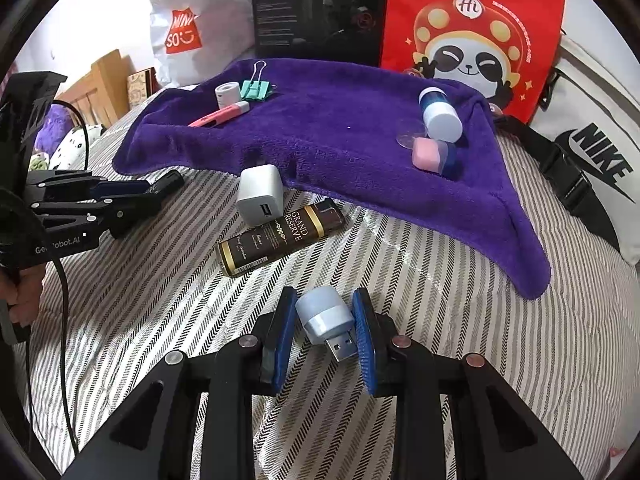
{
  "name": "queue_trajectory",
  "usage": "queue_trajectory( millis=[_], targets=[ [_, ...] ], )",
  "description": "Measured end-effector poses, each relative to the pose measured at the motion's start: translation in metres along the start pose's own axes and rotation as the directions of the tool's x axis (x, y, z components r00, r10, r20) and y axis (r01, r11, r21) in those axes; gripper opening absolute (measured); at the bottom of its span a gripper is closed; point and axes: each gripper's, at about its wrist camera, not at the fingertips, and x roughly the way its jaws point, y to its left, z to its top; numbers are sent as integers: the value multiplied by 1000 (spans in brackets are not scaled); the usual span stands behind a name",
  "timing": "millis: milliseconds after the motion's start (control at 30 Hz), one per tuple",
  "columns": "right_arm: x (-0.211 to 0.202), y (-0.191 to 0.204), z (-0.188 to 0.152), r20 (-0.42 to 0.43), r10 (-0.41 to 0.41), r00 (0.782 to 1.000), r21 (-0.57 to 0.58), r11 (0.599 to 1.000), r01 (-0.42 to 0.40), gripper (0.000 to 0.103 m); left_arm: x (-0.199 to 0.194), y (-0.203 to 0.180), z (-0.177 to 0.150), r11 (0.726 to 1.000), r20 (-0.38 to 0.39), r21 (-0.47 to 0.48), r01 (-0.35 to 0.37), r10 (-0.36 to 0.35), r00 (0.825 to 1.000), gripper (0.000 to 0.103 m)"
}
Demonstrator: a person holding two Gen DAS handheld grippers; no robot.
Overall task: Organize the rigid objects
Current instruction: 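Set the USB light on the towel and open the right gripper while the left carries the case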
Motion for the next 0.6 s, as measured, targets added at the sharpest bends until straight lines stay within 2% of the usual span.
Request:
queue_trajectory(
  millis=[233, 600],
  targets=[
    [-11, 1, 5, 25, 32, 999, 2, 999, -32, 28, -2, 0, 3, 1000, -13, -12, -4, 3, 1000, 21],
    [-21, -13, 25, 50, 60, 997, 34, 998, -62, 28, -24, 13, 14, 998, 19, -57, 34, -33, 999, 21]
  ],
)
